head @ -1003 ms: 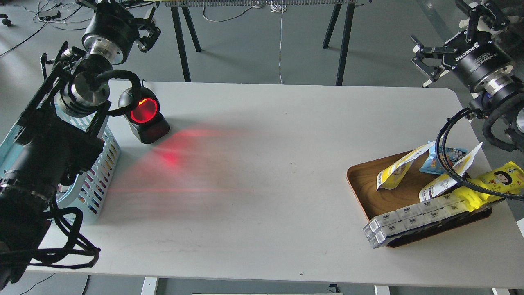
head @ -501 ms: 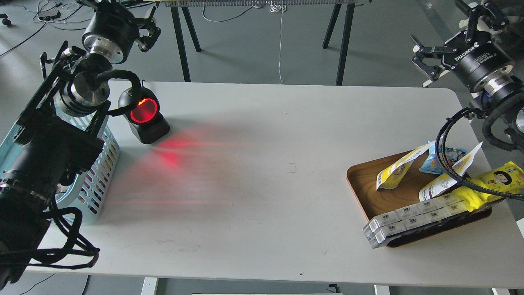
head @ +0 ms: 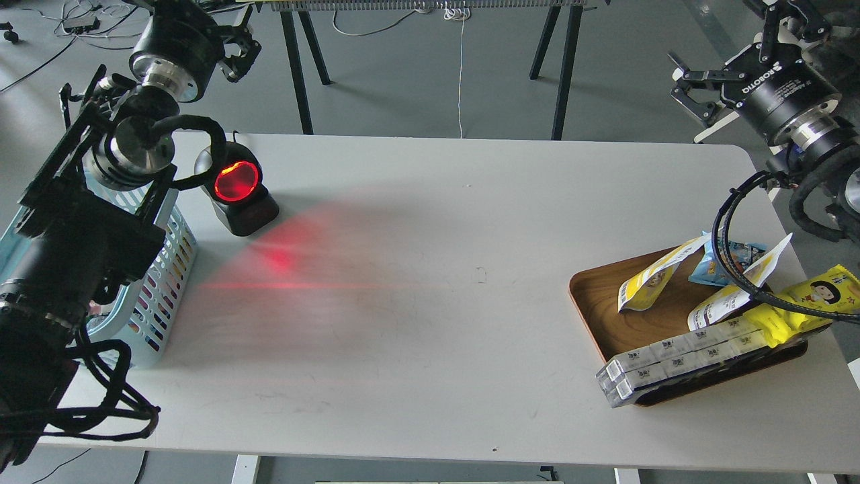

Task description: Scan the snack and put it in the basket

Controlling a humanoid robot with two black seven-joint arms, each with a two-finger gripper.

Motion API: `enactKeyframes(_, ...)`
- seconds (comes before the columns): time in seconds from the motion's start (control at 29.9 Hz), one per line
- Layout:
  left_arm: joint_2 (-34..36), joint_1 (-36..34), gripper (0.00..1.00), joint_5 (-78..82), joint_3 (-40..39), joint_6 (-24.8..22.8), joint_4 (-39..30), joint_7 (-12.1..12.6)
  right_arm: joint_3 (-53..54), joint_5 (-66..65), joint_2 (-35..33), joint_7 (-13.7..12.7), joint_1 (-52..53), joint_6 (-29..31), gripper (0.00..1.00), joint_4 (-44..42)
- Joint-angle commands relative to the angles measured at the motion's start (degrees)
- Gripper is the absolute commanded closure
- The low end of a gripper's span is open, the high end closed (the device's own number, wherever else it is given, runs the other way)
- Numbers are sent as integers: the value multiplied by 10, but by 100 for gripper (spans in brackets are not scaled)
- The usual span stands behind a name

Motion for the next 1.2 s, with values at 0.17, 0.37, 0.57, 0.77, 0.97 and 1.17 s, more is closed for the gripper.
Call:
enactKeyframes(0.17,2,1,0,-1,-1,-5,-3,0,-203,0,-31,-2,177,-1,0,6)
enactKeyframes(0.37,6,2,0,-1,0,-9,-3,1,-446,-79,-60,-6,386,-32,0,94)
enactKeyframes(0.57,5,2,0,-1,0,-9,-4,0,-592,-205,-143,-20,556,-45,0,252)
enactKeyframes(0.77,6,6,0,-1,-1,-9,-4,0,-707,-328,-269,-109,638,-61,0,376)
enactKeyframes(0.97,5,7,0,-1,0,-9,-4,0,-738,-368,-354,-129,622,-80,0,416)
enactKeyframes(1.17,1,8,0,-1,1,-9,-4,1,-731,-351,-355,-130,566,-165,1,445)
